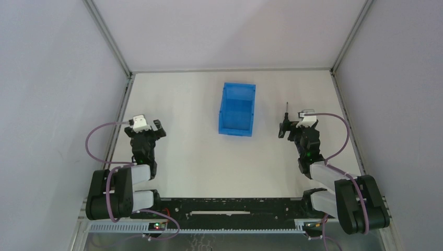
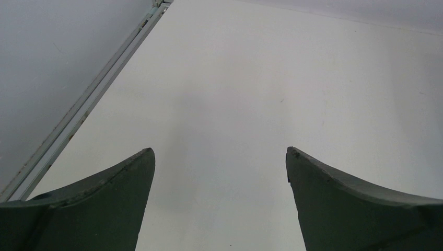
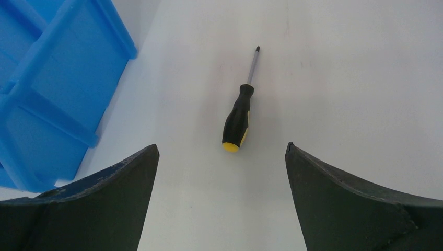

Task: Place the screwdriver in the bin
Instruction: Pick up the screwdriver from the center of the board.

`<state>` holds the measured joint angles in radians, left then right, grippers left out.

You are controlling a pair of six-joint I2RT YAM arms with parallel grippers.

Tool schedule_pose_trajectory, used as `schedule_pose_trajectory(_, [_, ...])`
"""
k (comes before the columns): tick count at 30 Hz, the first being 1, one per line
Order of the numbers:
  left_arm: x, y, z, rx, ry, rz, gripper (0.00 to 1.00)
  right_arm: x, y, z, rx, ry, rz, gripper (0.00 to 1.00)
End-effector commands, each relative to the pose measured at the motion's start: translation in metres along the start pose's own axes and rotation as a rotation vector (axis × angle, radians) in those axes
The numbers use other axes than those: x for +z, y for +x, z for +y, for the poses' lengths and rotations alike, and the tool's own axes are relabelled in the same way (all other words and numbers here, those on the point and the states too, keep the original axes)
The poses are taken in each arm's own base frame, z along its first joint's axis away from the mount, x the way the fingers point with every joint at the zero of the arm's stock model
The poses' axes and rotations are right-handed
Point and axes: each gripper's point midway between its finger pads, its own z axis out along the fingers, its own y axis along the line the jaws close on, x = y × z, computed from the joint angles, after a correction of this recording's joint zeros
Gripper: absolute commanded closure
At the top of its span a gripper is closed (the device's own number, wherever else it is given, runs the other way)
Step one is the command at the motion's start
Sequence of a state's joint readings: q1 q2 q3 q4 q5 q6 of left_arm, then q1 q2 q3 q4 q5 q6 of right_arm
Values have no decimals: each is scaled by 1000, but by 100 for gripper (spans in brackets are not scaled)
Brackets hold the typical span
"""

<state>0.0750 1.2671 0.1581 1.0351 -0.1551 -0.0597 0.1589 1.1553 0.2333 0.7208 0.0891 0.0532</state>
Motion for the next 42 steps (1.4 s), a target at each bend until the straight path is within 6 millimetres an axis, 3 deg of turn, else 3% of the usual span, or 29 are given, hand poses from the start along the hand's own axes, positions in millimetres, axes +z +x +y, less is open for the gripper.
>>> schedule_pose_trajectory(1, [7, -23, -1, 14, -7, -68, 0, 5, -18, 2, -10, 4, -48, 0])
schedule_pose_trajectory(23, [7, -23, -1, 14, -7, -68, 0, 6, -23, -5, 3, 67, -2, 0])
schedule_pose_trajectory(33, [7, -23, -1, 14, -8, -68, 0, -6, -91, 5, 72, 70, 14, 0])
schedule_pose_trajectory(34, [7, -23, -1, 14, -6, -68, 0, -7, -107, 7, 82, 67, 5, 0])
schedule_pose_trajectory(42, [7, -23, -1, 14, -6, -67, 0, -34, -180, 21, 112, 38, 26, 0])
